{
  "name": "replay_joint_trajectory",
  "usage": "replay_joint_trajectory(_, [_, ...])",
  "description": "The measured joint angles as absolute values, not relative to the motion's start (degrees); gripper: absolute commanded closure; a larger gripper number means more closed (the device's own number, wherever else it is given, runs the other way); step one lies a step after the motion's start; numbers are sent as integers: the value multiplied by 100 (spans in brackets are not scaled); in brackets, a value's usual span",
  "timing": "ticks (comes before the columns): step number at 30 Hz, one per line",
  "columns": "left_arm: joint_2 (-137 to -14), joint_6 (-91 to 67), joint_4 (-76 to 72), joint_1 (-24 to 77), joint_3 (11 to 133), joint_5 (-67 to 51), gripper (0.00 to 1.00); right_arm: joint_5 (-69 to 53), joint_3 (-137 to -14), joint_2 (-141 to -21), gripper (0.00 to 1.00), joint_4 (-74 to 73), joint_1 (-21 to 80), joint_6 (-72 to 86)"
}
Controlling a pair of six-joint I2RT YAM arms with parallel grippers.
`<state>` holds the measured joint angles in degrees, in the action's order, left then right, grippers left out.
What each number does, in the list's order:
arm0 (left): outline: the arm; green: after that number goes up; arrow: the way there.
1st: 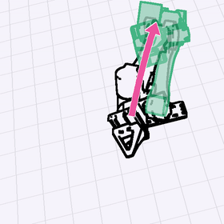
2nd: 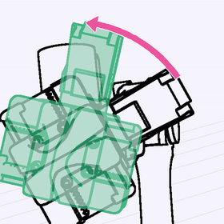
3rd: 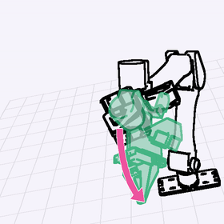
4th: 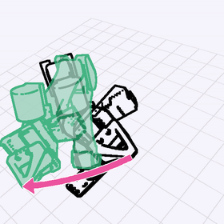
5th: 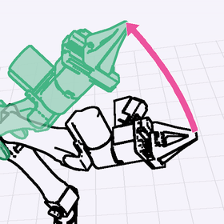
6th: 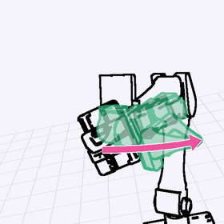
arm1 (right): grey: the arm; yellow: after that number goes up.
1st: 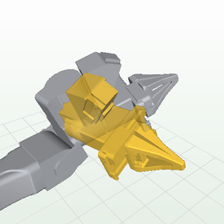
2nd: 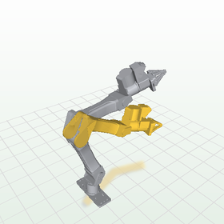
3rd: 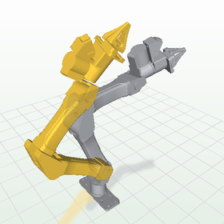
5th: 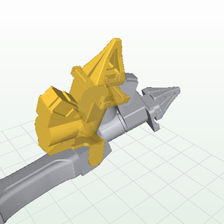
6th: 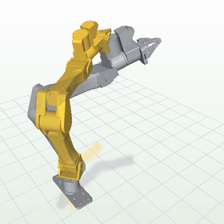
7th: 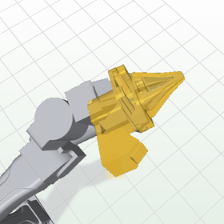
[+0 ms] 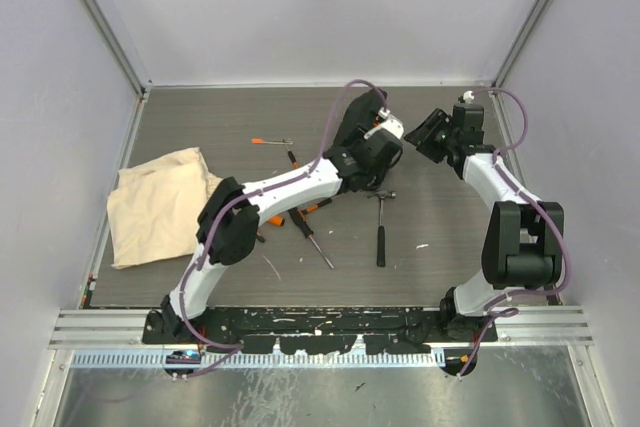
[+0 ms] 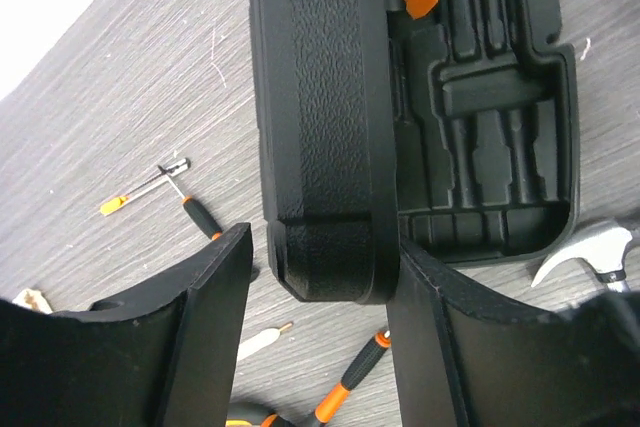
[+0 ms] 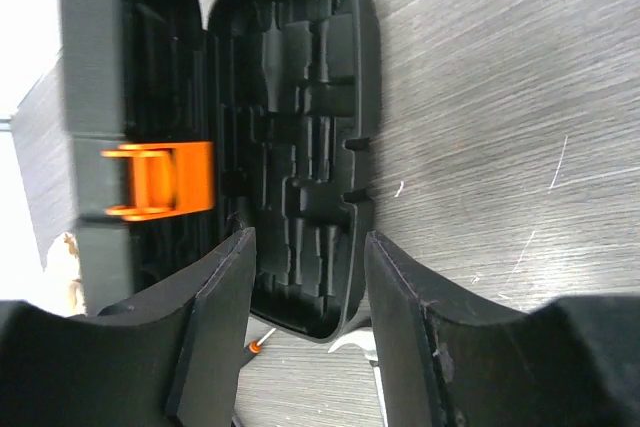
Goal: Sort the tools into containers
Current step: Open the storage box at the center of the board.
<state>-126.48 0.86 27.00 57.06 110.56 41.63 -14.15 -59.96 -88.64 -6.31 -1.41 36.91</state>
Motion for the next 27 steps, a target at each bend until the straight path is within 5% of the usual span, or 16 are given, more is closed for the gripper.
replay_joint_trajectory(15, [-11898, -899, 2967, 4770, 10792, 2958, 44, -1590, -6300, -10427, 49, -478, 353, 3647])
replay_joint_trajectory(27, [-11780, -1269, 2974, 4466, 10466, 2305, 39, -1284, -6823, -10877, 81, -655, 580, 3391])
